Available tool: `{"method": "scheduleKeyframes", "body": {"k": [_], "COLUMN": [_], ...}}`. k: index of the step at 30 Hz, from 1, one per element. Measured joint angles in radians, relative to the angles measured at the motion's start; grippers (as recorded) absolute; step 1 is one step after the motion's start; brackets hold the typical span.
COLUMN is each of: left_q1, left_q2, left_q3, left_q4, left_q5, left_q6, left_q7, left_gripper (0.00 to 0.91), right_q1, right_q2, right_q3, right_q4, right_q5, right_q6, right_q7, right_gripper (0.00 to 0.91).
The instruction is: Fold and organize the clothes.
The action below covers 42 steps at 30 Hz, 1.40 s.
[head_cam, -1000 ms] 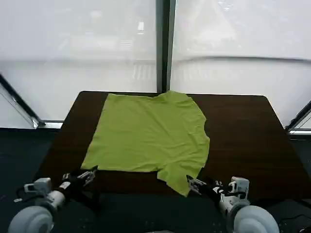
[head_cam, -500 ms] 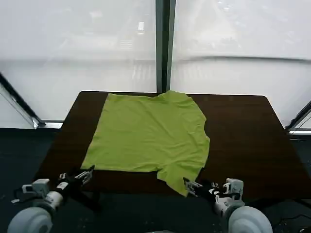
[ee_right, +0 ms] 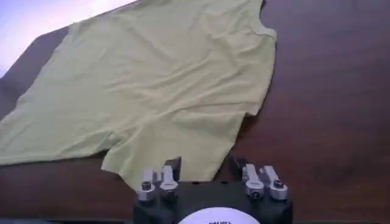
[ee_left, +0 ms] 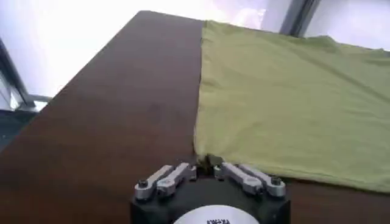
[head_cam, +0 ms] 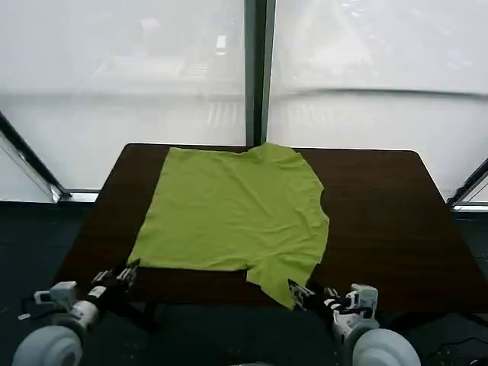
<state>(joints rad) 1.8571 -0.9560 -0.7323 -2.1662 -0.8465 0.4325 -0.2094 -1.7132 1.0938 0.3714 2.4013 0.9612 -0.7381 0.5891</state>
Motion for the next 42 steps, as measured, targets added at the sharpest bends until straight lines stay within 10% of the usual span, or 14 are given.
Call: {"method": "scheduleKeyframes", "body": {"k": [21, 42], "left_q1": [0.131, -0.002], "left_q2": [-0.024, -0.071], "left_q3": [-0.057, -0.036], "left_q4": [-0.106, -0.144], "left_q5": [0.044, 0.055], "left_q6": [0.003, 0.030], "left_q7": [-0.008, -0.012], "left_gripper": [0.000, 0.000], "right_q1": [-0.152, 0.248], "right_q2": [-0.001, 0.017], "right_q3": [0.109, 0.072], "right_q4": [0.105, -0.090], "right_q5": [-0.007, -0.058], "right_q6": [0.001, 0.050], "right_q7": [-0.046, -0.117], "right_gripper": [0.000, 0.000]}}
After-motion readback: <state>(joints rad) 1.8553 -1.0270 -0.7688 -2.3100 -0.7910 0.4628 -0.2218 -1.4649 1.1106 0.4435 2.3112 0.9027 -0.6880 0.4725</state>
